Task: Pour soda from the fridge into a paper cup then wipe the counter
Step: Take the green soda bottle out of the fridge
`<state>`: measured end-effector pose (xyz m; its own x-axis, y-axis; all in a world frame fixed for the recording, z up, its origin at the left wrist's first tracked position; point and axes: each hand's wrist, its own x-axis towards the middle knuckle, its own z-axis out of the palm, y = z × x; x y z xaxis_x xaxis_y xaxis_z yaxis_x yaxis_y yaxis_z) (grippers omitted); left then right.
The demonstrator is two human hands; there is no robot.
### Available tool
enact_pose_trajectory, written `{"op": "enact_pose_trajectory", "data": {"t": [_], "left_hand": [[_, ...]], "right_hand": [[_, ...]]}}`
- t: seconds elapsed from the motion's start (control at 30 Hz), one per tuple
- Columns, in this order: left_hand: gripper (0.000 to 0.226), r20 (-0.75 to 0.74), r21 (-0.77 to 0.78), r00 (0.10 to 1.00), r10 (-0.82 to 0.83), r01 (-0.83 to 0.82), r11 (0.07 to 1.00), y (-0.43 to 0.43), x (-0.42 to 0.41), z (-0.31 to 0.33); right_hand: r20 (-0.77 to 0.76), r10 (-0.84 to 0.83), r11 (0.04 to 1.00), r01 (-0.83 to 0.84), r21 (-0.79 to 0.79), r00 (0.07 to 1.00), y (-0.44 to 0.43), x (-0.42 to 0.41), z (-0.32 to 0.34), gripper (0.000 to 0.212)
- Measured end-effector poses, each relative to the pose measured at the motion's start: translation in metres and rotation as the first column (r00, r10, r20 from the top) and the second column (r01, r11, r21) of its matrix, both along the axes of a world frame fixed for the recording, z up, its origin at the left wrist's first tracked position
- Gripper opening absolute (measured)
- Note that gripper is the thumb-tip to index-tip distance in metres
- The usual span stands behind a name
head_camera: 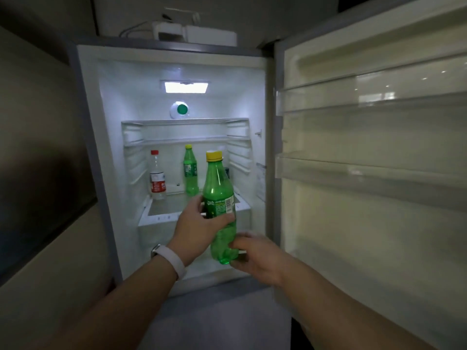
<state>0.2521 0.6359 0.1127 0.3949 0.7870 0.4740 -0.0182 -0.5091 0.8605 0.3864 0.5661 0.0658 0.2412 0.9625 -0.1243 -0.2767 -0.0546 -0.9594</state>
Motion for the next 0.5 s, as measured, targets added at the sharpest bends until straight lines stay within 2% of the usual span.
{"op": "enact_pose_trajectory", "data": {"t": [0.07, 0.2, 0.3, 0.5], "left_hand": [[0.050, 0.004, 0.008, 0.999, -0.037, 0.037, 0.999, -0.017, 0.006, 0.001], [0.048, 0.006, 0.022, 0.994, -0.105, 0.105, 0.994, -0.051, 0.018, 0.007], [0.045, 0.017, 0.014, 0.988, -0.151, 0.150, 0.989, -0.084, 0.028, 0.010], [0.046, 0.053, -0.026, 0.973, -0.224, 0.225, 0.974, -0.159, 0.056, 0.004]], "right_hand": [[-0.011, -0.015, 1.000, 0.015, 0.003, 1.000, -0.019, 0.006, 0.001, 0.037], [-0.063, -0.034, 0.998, 0.037, 0.048, 0.997, -0.061, 0.016, 0.003, 0.025], [-0.050, -0.040, 0.997, 0.043, 0.065, 0.998, -0.096, 0.025, 0.005, 0.032], [-0.019, -0.089, 0.995, 0.090, 0.043, 0.996, -0.175, 0.049, 0.000, 0.032]]}}
